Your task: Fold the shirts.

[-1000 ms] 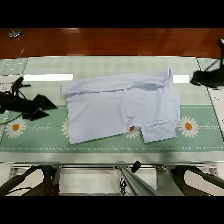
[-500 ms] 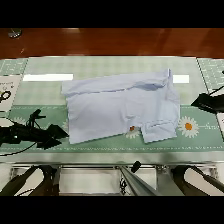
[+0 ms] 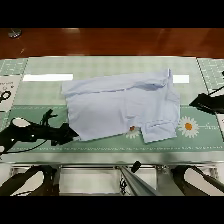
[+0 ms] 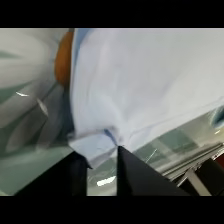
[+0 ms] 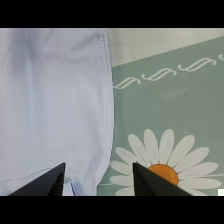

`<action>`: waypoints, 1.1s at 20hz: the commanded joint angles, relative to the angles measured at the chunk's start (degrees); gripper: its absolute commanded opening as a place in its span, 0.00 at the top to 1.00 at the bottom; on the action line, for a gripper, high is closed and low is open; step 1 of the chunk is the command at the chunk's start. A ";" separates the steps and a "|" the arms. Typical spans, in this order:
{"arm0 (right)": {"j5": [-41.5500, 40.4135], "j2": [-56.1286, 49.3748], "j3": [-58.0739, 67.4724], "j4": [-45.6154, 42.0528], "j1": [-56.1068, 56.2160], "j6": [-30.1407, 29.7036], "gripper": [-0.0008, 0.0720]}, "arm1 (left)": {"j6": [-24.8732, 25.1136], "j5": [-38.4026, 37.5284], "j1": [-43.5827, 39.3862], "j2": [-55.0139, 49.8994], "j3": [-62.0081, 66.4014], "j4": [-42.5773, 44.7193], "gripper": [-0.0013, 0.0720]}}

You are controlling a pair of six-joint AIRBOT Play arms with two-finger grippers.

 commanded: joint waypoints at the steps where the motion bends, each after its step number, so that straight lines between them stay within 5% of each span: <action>1: 0.20 0.04 -0.02 -3.26 -0.04 -0.04 0.30 | -1.29 12.09 -6.67 -4.55 -0.13 -4.31 0.87; 2: 0.72 0.04 -0.04 -6.51 -0.04 -0.04 0.30 | -0.70 11.82 -7.02 -4.92 -0.15 -4.02 0.95; 4: 0.76 0.04 -1.62 -10.71 -1.07 -0.04 0.29 | 0.59 10.60 -7.04 -4.72 -0.15 -4.02 0.95; 6: 0.37 0.04 -5.42 -7.02 -4.17 -0.90 0.13 | 2.01 9.16 -7.04 -4.66 -0.15 -4.02 0.95; 10: -0.79 -0.09 -14.23 5.49 -6.51 -6.73 0.14 | 3.04 8.50 -7.04 -4.66 -0.15 -4.02 0.95; 19: -11.39 -3.23 -20.37 13.09 -1.51 -7.93 0.17 | 3.72 8.46 -7.10 -4.66 -0.15 -4.04 0.95; 20: -12.94 -3.69 -20.37 13.07 0.57 -6.80 0.21 | 3.87 8.76 -7.10 -4.66 -0.13 -4.04 0.95; 22: -15.80 -4.00 -20.31 13.14 4.70 -4.81 0.69 | 3.89 9.46 -7.08 -4.66 0.09 -4.04 0.95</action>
